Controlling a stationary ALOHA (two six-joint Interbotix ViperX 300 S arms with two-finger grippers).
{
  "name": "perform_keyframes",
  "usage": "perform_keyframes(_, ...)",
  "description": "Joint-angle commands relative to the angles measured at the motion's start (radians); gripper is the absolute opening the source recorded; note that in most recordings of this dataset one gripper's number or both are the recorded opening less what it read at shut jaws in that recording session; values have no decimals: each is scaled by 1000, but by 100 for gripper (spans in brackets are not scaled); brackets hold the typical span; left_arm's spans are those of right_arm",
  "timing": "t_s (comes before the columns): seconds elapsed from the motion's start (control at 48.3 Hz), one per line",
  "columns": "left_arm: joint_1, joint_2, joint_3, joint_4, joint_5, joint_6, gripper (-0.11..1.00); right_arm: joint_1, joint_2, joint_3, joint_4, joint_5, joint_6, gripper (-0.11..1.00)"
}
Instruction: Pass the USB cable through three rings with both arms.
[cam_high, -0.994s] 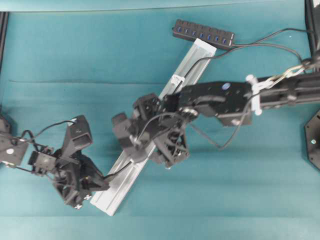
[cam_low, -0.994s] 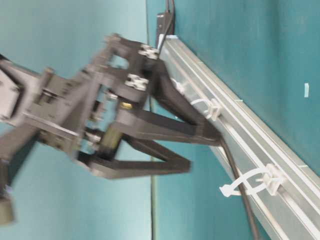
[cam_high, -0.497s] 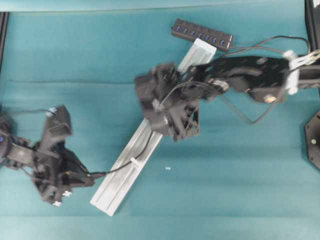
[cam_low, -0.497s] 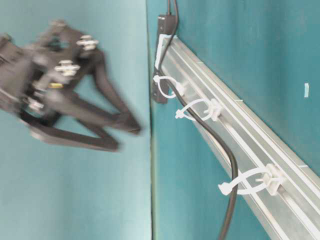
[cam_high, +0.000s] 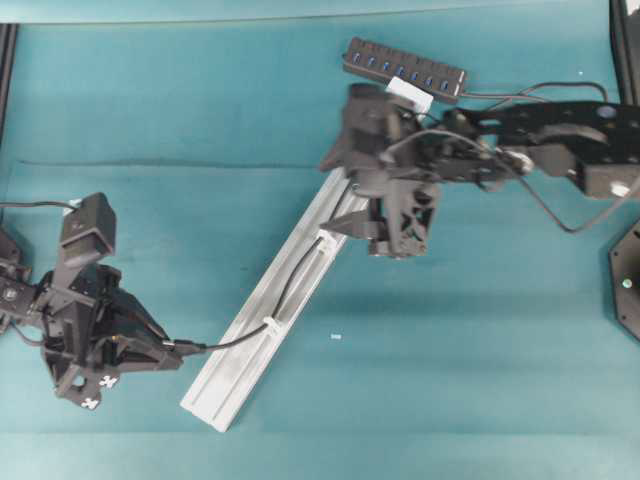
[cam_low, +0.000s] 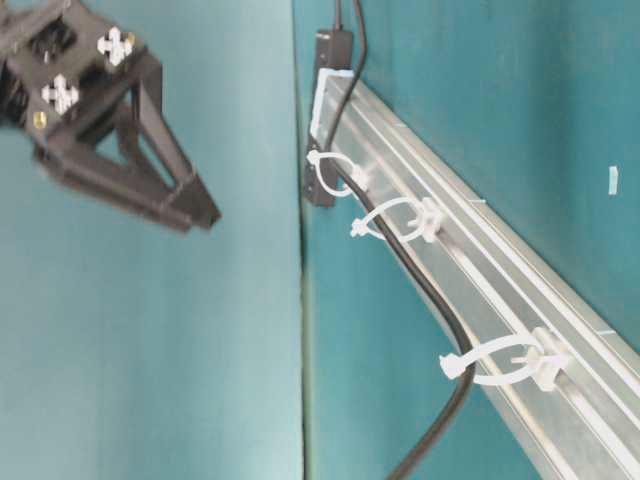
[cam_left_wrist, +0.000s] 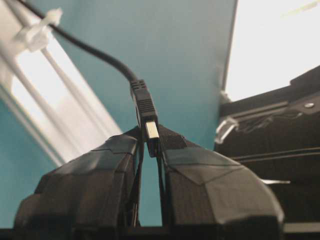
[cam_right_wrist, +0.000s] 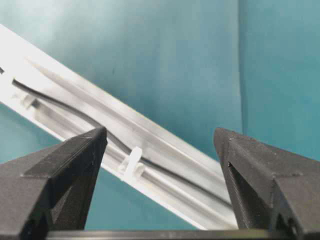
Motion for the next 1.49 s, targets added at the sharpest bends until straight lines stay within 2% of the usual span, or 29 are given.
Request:
perform_keyframes(0.0, -3, -61, -37, 3, 5, 14, 8, 3, -25, 17, 2, -46, 34, 88)
perform_keyframes(0.166, -3, -74, -58, 3, 41, 23, 8, 12, -49, 49, 3, -112, 81, 88)
perform_keyframes(0.331, -2, -75, -60, 3, 51, 37, 8, 15, -57, 64, 2, -129, 109, 88)
perform_keyframes(0.787, 38, -97, -66, 3, 52, 94, 5, 18, -58, 69, 2, -135, 115, 88)
perform_keyframes(1.119, 38, -92, -63, 3, 52, 89, 4, 20, -58, 69, 2, -135, 115, 88)
perform_keyframes(1.222, 40, -92, -63, 3, 52, 89, -2, 20, -58, 69, 2, -137, 115, 88)
perform_keyframes(1.471, 43, -87, -64, 3, 52, 89, -2, 20, -58, 69, 2, -135, 115, 88)
